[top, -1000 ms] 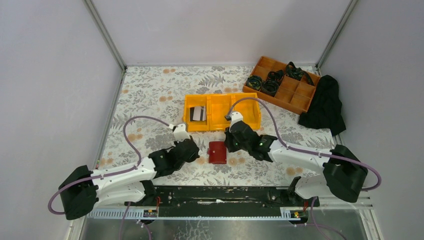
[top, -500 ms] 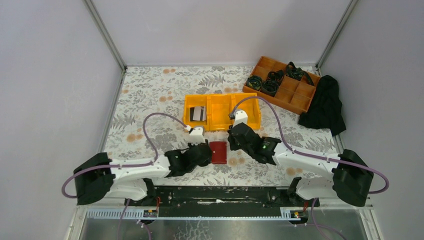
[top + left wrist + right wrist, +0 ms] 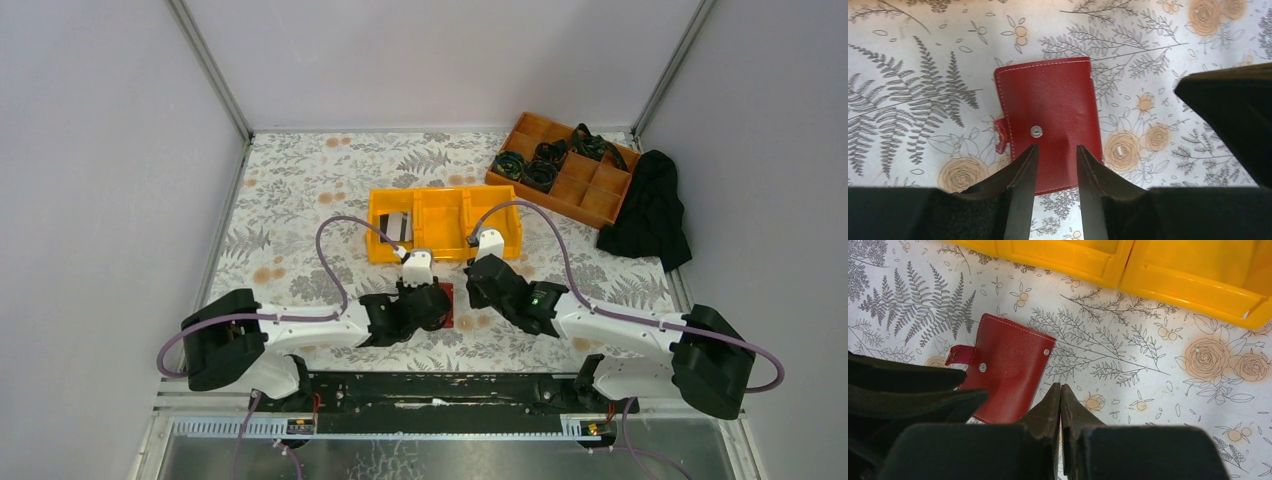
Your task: Take the credit cards out of the card holder
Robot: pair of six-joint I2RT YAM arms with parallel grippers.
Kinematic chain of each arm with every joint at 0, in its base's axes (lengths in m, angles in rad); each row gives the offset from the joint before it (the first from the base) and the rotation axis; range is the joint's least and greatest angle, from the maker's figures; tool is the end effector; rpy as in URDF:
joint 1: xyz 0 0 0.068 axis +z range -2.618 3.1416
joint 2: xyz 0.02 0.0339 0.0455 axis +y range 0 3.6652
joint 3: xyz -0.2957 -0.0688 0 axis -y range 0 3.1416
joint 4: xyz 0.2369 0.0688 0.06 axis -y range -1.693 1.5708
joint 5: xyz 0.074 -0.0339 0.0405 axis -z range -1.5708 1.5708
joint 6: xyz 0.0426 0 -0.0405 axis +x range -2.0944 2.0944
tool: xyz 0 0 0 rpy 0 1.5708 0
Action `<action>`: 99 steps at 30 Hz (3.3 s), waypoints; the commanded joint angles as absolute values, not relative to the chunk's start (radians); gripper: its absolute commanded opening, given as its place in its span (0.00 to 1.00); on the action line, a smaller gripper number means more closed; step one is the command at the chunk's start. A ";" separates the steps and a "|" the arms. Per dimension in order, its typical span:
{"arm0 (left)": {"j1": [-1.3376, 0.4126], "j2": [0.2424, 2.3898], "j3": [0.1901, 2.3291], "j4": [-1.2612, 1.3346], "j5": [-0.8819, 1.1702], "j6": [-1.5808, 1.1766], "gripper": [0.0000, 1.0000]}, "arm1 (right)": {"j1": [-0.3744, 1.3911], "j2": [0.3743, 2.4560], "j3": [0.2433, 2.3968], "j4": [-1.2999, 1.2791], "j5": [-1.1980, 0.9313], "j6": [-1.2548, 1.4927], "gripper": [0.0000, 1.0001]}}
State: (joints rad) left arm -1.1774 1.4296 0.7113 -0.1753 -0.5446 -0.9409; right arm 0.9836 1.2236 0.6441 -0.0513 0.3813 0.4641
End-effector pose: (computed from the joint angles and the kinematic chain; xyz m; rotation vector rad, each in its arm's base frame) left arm 0.1221 -0.2367 0.2095 0.0472 2.3329 -0.3956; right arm 0.1474 0.1928 0.2451 -0.3516 2.1512 0.4161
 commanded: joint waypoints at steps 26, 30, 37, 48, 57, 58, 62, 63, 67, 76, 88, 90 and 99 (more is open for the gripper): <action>-1.049 1.297 0.500 0.121 -0.413 -0.951 0.57 | 0.986 1.267 0.602 0.052 0.307 0.494 0.14; -1.049 1.235 0.503 0.092 -0.361 -0.949 0.55 | 0.988 1.254 0.593 0.051 0.315 0.494 0.15; -1.053 1.198 0.501 -0.075 -0.348 -1.009 0.59 | 0.988 1.237 0.582 0.060 0.321 0.488 0.22; -1.082 1.273 0.392 0.122 -0.333 -1.066 0.70 | 0.986 1.252 0.583 0.065 0.330 0.493 0.29; -1.131 1.375 0.488 0.177 -0.320 -1.032 0.62 | 0.987 1.252 0.572 0.071 0.339 0.503 0.32; -1.135 1.372 0.494 0.173 -0.319 -1.032 0.61 | 0.986 1.250 0.572 0.069 0.339 0.503 0.32; -1.151 1.343 0.507 0.128 -0.350 -1.047 0.57 | 0.987 1.250 0.566 0.069 0.347 0.507 0.32; -1.155 1.329 0.508 0.119 -0.354 -1.049 0.55 | 0.987 1.252 0.566 0.068 0.353 0.511 0.32; -1.162 1.279 0.522 0.074 -0.377 -1.049 0.50 | 0.987 1.260 0.564 0.063 0.372 0.514 0.33; -1.161 1.254 0.531 0.106 -0.418 -0.980 0.36 | 0.986 1.228 0.566 0.061 0.344 0.517 0.33; -1.161 1.385 0.639 0.207 -0.421 -0.844 0.51 | 0.988 0.940 0.512 -0.015 0.319 0.520 0.38; -1.160 1.431 0.667 0.221 -0.402 -0.832 0.50 | 0.987 0.894 0.512 -0.037 0.333 0.521 0.39; -1.160 1.664 0.738 0.390 -0.259 -0.824 0.50 | 0.987 0.711 0.481 -0.145 0.426 0.524 0.41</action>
